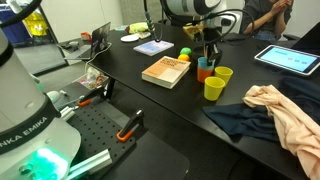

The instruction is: Unstack the cups

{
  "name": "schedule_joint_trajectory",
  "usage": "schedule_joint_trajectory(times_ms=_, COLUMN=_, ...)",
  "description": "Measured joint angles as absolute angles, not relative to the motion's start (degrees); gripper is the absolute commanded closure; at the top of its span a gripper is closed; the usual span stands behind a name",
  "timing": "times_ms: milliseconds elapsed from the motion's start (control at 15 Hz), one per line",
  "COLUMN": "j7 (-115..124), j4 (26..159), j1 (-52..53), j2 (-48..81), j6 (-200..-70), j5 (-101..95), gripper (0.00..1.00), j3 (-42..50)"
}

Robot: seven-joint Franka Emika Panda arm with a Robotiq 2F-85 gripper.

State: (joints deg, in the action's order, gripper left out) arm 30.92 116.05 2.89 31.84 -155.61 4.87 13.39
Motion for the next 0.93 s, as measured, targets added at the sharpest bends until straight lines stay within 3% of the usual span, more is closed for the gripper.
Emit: schedule_joint_trajectory(times_ms=933, j7=31.27, j4=116.84, j1=2.17, j2=24.98, j6=-157.65, j5=5.06, gripper=0.97, j3=14.35)
